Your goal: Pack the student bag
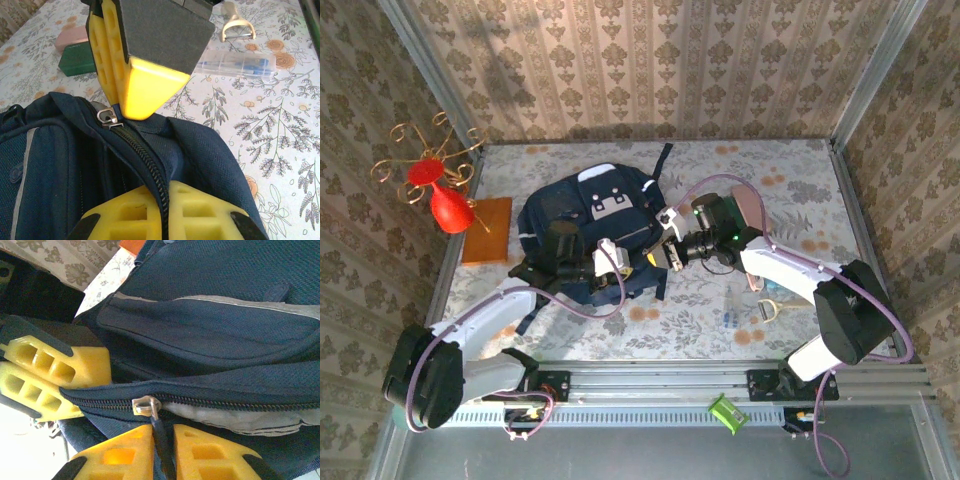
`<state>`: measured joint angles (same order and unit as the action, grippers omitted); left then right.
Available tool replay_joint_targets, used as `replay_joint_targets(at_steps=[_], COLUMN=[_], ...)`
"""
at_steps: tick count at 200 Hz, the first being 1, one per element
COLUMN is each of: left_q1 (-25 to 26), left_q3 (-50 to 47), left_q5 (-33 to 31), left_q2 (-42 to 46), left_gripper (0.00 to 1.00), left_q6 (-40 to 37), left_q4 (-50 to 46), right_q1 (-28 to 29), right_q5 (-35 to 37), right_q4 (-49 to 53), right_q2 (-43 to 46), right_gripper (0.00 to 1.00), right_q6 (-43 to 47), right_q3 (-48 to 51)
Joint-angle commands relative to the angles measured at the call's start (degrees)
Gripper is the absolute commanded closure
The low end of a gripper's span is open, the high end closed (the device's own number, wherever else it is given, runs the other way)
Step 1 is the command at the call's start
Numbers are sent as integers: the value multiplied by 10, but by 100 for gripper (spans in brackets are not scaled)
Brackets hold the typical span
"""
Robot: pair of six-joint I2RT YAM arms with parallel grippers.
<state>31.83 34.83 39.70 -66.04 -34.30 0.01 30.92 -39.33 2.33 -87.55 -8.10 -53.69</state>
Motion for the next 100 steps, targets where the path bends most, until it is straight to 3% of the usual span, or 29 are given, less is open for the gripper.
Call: replay_joint_targets(at_steps=[1, 31, 100], left_q1=[5, 5, -4], left_q3=[9, 10, 8], left_q5=[20, 12, 7], left_q2=[1, 0, 10], left_gripper=[100, 100, 100], left_q6=[-7, -9, -3], left_q4=[29, 25, 25], right_q1=[0, 0, -6], right_q5=[-5, 28, 288], right_q4=[-17, -7, 148], right_q2=[-1, 15, 71], right_gripper=[85, 100, 100], right_q6=[-8, -8, -51], right_q3=[5, 17, 11])
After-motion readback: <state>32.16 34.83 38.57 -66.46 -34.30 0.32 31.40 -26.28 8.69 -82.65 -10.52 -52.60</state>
